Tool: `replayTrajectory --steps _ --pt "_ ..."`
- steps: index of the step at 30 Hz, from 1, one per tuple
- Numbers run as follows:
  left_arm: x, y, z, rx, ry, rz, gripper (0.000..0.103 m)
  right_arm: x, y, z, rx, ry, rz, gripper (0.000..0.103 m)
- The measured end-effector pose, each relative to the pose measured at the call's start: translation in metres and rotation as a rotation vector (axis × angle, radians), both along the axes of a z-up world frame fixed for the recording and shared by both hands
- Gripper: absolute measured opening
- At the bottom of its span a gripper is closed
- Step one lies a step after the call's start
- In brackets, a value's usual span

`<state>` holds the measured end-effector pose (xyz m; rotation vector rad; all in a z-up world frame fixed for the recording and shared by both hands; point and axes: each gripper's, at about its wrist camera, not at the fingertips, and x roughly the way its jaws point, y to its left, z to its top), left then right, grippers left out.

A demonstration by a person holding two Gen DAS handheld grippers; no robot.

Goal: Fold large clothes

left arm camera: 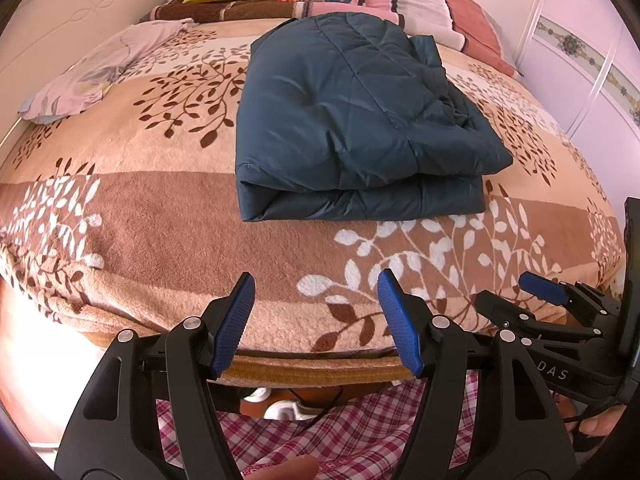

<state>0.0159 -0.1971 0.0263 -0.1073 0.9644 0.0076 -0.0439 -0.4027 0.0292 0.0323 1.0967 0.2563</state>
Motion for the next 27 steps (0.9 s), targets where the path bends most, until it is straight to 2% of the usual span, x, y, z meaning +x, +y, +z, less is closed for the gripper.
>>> replayTrajectory --steps 27 --pt "-0.0001 0.0 0.0004 0.0 0.001 0.0 0.063 -0.0008 0.0012 -0.002 -0.002 0.002 0.002 0.072"
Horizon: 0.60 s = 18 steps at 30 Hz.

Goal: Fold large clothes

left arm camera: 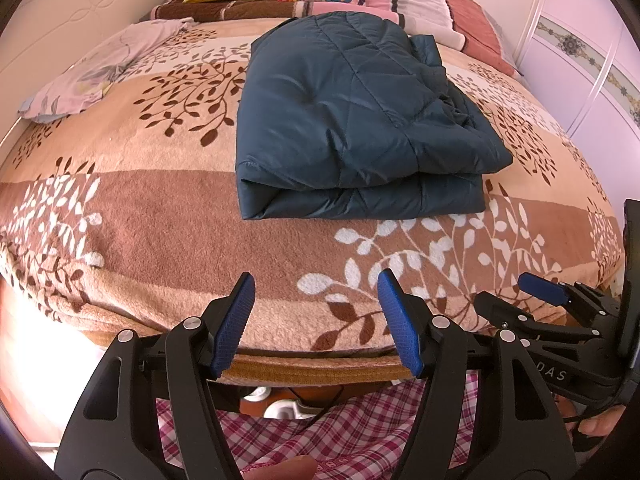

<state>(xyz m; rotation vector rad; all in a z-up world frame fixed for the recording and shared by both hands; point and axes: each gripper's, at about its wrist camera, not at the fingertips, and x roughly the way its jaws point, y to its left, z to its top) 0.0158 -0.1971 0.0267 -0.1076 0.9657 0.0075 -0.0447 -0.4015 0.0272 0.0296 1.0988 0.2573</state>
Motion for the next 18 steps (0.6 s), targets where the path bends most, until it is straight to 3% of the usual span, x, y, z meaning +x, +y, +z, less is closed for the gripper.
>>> replayTrajectory --steps 18 --pt "-0.0002 0.0003 -0.0008 0.001 0.002 0.001 0.063 -0.0005 0.0009 -0.0014 -0.001 0.003 0.0 0.072"
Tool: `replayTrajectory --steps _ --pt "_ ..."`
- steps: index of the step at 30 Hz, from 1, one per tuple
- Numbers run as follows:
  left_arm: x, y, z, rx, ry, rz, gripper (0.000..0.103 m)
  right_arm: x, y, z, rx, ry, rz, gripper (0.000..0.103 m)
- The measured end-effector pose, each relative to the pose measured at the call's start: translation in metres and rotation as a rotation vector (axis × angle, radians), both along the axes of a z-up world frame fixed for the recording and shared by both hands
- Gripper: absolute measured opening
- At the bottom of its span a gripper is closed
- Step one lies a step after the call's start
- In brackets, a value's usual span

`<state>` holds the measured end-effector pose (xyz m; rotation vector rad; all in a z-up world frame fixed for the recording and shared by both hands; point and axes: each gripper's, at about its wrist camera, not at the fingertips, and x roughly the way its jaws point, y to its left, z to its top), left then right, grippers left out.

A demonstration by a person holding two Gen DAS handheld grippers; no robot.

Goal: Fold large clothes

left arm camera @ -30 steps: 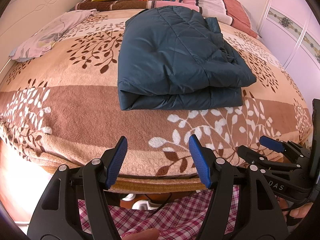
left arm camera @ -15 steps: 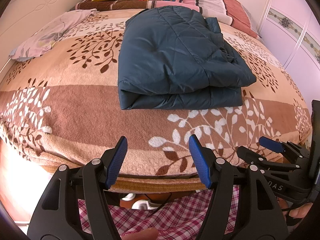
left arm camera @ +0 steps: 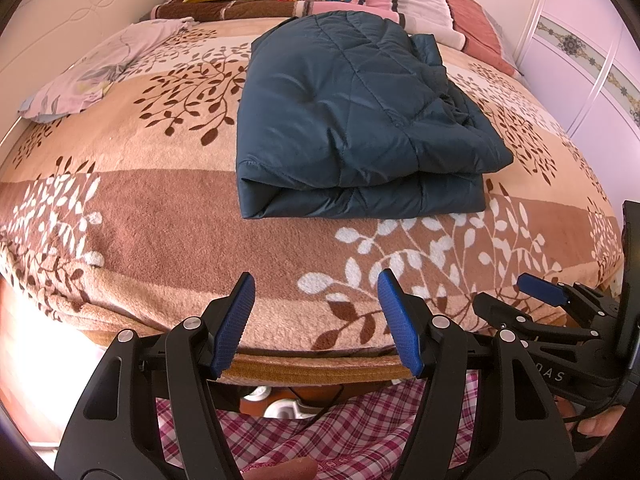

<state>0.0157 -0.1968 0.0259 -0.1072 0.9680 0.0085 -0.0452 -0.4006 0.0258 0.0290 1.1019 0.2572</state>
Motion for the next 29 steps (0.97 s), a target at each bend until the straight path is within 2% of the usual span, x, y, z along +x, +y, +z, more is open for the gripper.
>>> replayTrajectory --steps 29 --pt "0.0009 0.0042 -0.0036 0.006 0.021 0.002 0.063 -0.0005 -0.0004 -0.0009 0.0 0.003 -0.001 0.072"
